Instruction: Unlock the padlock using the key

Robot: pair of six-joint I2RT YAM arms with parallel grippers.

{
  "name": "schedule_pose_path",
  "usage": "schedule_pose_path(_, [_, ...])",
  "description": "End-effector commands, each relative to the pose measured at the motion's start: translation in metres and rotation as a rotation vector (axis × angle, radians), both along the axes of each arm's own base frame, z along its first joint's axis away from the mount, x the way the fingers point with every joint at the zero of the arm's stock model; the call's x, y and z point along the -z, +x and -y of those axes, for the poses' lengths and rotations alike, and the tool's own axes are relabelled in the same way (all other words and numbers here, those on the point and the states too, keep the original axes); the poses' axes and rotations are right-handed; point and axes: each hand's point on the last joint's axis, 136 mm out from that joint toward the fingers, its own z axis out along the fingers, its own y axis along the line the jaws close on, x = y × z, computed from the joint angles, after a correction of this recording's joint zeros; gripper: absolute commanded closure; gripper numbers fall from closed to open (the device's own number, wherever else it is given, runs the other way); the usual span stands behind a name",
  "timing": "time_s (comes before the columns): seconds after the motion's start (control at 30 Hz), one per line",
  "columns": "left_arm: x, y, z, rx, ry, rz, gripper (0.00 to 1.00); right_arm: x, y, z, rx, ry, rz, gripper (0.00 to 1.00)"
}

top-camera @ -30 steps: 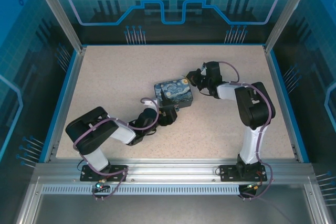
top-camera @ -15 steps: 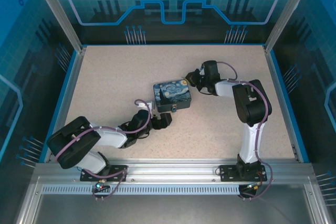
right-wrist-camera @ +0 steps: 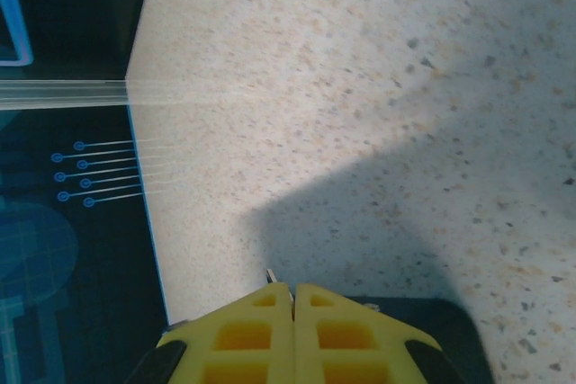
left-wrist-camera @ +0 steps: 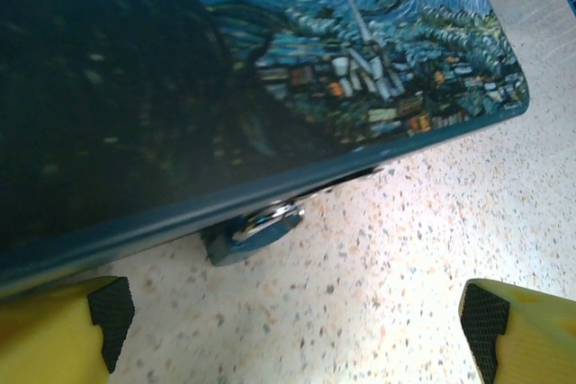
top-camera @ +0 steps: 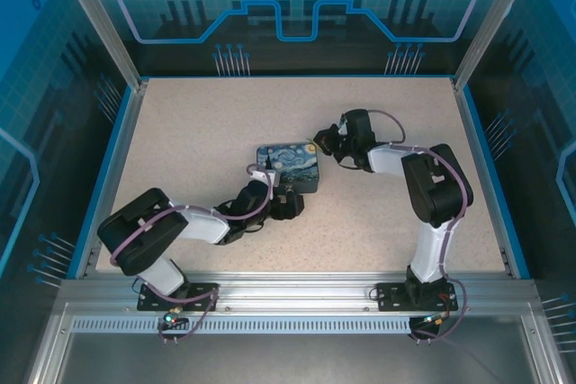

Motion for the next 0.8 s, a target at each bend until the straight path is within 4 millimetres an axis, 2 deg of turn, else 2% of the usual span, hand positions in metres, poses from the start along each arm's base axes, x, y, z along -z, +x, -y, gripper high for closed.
schedule_pose_path(0.0, [0.010, 0.006, 0.005, 0.014, 0.007, -0.003, 0.07, -0.036, 0.007, 0.013, 0.010, -0.044, 0.098, 1.00])
schedule_pose_path(0.1, [0.016, 0.010, 0.003, -0.003, 0.024, 0.011, 0.08, -0.044, 0.003, 0.011, -0.017, -0.041, 0.102, 1.00])
schedule_pose_path(0.3, [0.023, 0.016, -0.005, -0.026, 0.079, 0.051, 0.11, -0.052, -0.001, -0.011, -0.088, 0.026, 0.124, 1.00])
schedule_pose_path(0.6, [0.034, 0.021, -0.027, -0.066, 0.245, 0.111, 0.13, -0.034, -0.010, -0.036, -0.146, 0.087, 0.100, 1.00])
schedule_pose_path(0.77, [0.036, 0.024, -0.028, -0.052, 0.296, 0.136, 0.13, -0.018, -0.015, -0.040, -0.153, 0.070, 0.069, 1.00])
